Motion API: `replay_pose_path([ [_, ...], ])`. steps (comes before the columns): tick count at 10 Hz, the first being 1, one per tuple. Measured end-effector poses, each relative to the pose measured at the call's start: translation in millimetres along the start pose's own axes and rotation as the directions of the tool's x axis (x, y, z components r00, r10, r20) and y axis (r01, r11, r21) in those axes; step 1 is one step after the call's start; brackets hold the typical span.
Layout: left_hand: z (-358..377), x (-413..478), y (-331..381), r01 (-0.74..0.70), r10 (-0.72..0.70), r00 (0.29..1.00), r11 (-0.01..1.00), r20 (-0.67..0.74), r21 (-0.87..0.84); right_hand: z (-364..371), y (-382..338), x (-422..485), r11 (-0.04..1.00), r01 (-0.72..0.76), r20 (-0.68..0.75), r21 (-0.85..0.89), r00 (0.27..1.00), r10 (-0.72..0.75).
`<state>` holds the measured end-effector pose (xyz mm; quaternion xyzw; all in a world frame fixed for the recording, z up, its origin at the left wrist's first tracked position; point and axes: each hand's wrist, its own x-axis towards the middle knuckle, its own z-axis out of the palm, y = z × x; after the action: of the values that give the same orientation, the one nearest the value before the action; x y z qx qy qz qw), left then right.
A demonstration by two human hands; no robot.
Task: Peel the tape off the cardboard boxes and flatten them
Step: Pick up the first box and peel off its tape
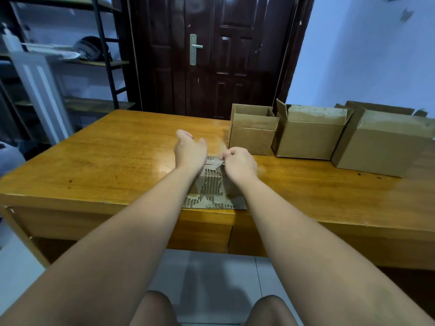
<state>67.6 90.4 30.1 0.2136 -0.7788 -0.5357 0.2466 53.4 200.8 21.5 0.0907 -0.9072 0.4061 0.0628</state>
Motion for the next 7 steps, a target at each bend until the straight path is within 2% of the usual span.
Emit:
replay_pose_path([
  [1,-5,0,-3,-0.052,0.039,0.993,0.992,0.112,0.116,2,2,0,0.997,-0.041,-0.114,0.062,0.992,0.048],
  [2,-2,-7,-4,-0.228,0.151,0.960,0.911,0.235,0.345,2,-1,-3,0.973,-0.106,-0.201,0.205,0.968,0.148],
  [3,2,-12,-4,-0.339,0.216,0.929,0.823,0.301,0.456,-1,2,3,0.829,-0.167,-0.206,0.534,0.925,0.319],
  [4,5,-12,-4,-0.374,0.241,0.920,0.776,0.309,0.508,-2,7,11,0.658,-0.200,-0.132,0.726,0.898,0.419],
  [5,8,-14,-6,-0.408,0.264,0.908,0.738,0.326,0.537,-1,9,13,0.594,-0.185,-0.204,0.783,0.825,0.527],
  [6,10,-15,-7,-0.428,0.267,0.899,0.707,0.347,0.563,-8,13,5,0.383,-0.177,-0.058,0.907,0.846,0.530],
  [7,11,-13,-7,-0.423,0.255,0.899,0.715,0.355,0.557,-16,26,2,0.504,-0.384,-0.055,0.774,0.752,0.657],
])
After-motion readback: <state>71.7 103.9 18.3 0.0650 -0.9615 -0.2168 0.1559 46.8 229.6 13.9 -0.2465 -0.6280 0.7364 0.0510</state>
